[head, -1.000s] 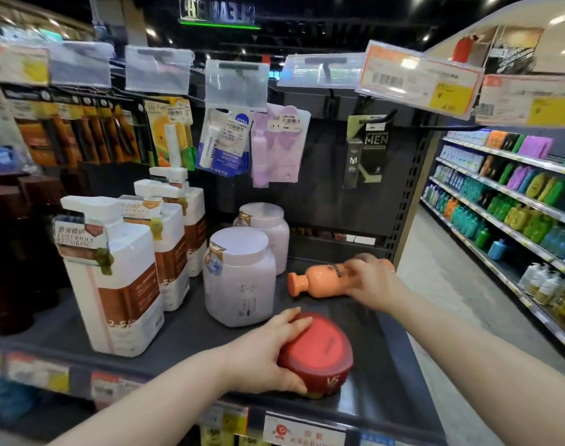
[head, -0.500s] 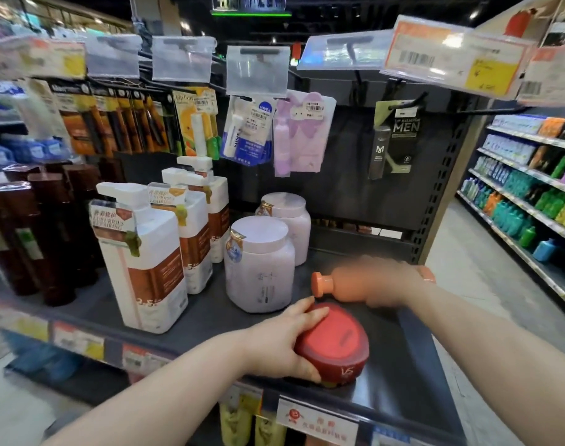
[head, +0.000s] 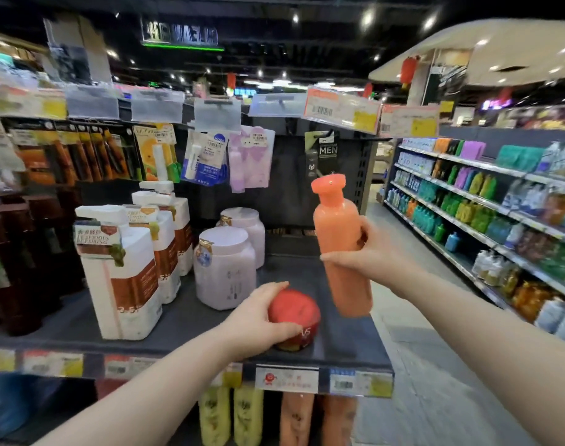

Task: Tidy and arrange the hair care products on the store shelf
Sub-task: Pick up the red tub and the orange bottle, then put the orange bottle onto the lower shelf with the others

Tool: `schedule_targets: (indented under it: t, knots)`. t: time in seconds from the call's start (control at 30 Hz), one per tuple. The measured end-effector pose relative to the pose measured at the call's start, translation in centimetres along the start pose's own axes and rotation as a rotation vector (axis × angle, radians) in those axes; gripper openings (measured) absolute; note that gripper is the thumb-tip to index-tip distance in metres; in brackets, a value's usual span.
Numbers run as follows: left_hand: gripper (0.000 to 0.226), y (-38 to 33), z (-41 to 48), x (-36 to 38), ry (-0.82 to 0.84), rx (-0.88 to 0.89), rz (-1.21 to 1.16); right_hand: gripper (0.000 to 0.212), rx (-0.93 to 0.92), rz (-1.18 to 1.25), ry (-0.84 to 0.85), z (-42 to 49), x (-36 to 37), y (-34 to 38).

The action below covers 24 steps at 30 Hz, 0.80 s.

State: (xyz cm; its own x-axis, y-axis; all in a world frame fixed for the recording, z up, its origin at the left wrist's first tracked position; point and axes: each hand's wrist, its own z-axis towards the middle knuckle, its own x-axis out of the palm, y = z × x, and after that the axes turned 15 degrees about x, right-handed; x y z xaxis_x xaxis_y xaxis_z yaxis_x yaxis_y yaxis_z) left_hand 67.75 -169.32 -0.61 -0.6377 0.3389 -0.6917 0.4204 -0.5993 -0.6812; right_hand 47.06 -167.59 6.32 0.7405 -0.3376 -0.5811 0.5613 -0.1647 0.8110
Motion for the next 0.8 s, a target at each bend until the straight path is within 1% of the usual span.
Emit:
schedule_targets:
  t: [0.1,0.17,0.23,0.3,0.4,0.47,0.5,0.57,0.63,0.73,0.8]
  knots:
    - [0.058,-2.1,-2.7,-0.1,-0.160,0.036,-0.229,0.071,0.065,0.157,0.073,-4.4,0.0,1.4]
    - [0.047,-3.9,-5.0,-0.1,-0.182,0.041,-0.387,0.067,0.131,0.227,0.132,-7.4,0.7,1.9]
    - [0.044,-5.5,-7.7,0.0,-0.176,0.039,-0.524,0.065,0.199,0.274,0.181,-10.4,1.9,2.2]
    - [0.045,-6.6,-10.7,0.2,-0.170,0.018,-0.559,0.073,0.258,0.293,0.207,-13.3,3.3,2.5]
    - [0.058,-7.3,-14.6,1.5,-0.164,-0.059,-0.502,0.078,0.314,0.247,0.190,-17.7,5.7,2.6]
    - [0.066,-7.4,-17.0,2.8,-0.173,-0.116,-0.497,0.070,0.333,0.174,0.178,-20.7,6.7,2.5]
    - [0.067,-7.3,-18.1,3.5,-0.181,-0.147,-0.514,0.064,0.343,0.154,0.207,-22.2,7.0,2.2]
    - [0.065,-6.8,-20.1,4.7,-0.174,-0.201,-0.579,0.053,0.370,0.148,0.311,-24.8,6.9,1.4]
    - [0.063,-6.3,-22.0,5.8,-0.133,-0.227,-0.694,0.043,0.423,0.165,0.389,-26.9,6.4,0.3]
    - [0.067,-6.4,-24.3,7.6,-0.057,-0.221,-0.869,0.047,0.488,0.180,0.398,-29.5,5.4,-1.4]
    - [0.062,-7.1,-25.3,8.8,-0.006,-0.215,-0.926,0.044,0.501,0.170,0.387,-31.2,4.7,-2.5]
